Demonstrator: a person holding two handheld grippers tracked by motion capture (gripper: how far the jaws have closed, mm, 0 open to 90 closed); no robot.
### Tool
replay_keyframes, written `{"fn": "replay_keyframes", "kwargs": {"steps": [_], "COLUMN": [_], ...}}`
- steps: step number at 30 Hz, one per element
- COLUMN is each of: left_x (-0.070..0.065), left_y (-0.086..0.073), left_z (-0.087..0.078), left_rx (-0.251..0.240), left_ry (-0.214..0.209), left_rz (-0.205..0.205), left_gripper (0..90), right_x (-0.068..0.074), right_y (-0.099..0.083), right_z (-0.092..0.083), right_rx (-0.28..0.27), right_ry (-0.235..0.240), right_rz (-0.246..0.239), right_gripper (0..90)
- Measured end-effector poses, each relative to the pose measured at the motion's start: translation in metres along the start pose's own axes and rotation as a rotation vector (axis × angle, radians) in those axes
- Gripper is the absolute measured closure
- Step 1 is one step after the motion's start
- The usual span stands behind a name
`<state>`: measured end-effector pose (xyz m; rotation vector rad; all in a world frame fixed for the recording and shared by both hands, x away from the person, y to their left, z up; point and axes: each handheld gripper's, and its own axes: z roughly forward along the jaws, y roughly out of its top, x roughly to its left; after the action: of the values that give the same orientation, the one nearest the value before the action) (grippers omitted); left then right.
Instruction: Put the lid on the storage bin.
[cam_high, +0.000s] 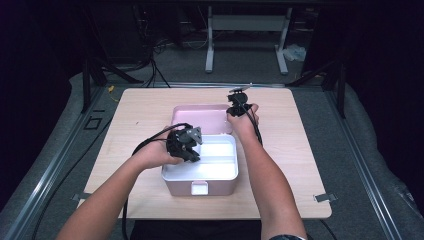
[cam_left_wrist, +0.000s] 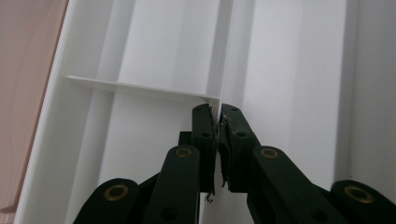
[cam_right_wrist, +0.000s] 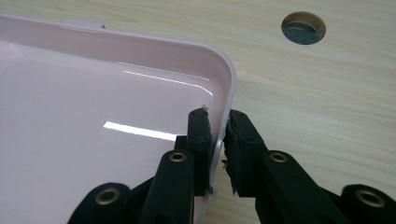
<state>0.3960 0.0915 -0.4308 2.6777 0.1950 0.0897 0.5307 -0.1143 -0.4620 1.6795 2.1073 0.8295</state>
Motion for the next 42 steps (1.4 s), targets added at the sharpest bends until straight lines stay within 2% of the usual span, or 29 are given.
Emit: {"fn": "replay_keyframes", "kwargs": {"steps": [16, 19, 21, 22, 24, 27, 30, 32, 34, 42], "left_x": [0.000, -0.001, -0.001, -0.001, -0.001, -0.001, -0.001, -0.002, -0.003, -0.004], "left_y": [0.000, 0.000, 0.000, 0.000, 0.000, 0.000, 0.001, 0.001, 0.002, 0.003], "left_z": [0.000, 0.000, 0.000, 0.000, 0.000, 0.000, 0.000, 0.000, 0.000, 0.000], "left_rx": [0.005, 0.005, 0.005, 0.005, 0.005, 0.004, 0.012, 0.012, 0.020, 0.024], "left_ry": [0.002, 0.003, 0.003, 0.003, 0.003, 0.009, 0.013, 0.017, 0.022, 0.032], "left_rz": [0.000, 0.000, 0.000, 0.000, 0.000, 0.004, 0.008, 0.004, 0.006, 0.008], "left_gripper": [84.9, 84.9, 84.9, 84.9, 84.9, 84.8, 84.8, 84.8, 84.7, 84.5], "right_x": [0.004, 0.005, 0.004, 0.005, 0.006, 0.008, 0.009, 0.010, 0.013, 0.014], "right_y": [0.004, 0.006, 0.007, 0.007, 0.008, 0.009, 0.011, 0.009, 0.006, -0.017], "right_z": [-0.014, -0.018, -0.021, -0.022, -0.026, -0.038, -0.058, -0.069, -0.080, -0.119], "right_rx": [-0.062, -0.080, -0.069, -0.088, -0.099, -0.132, -0.173, -0.210, -0.238, -0.347], "right_ry": [-0.023, -0.023, -0.005, -0.019, -0.019, -0.025, -0.002, -0.004, -0.005, 0.062], "right_rz": [-0.005, -0.006, -0.009, -0.006, -0.011, -0.035, -0.053, -0.075, -0.108, -0.138], "right_gripper": [82.4, 82.8, 83.0, 83.0, 83.2, 83.5, 84.1, 84.1, 84.1, 85.7]}}
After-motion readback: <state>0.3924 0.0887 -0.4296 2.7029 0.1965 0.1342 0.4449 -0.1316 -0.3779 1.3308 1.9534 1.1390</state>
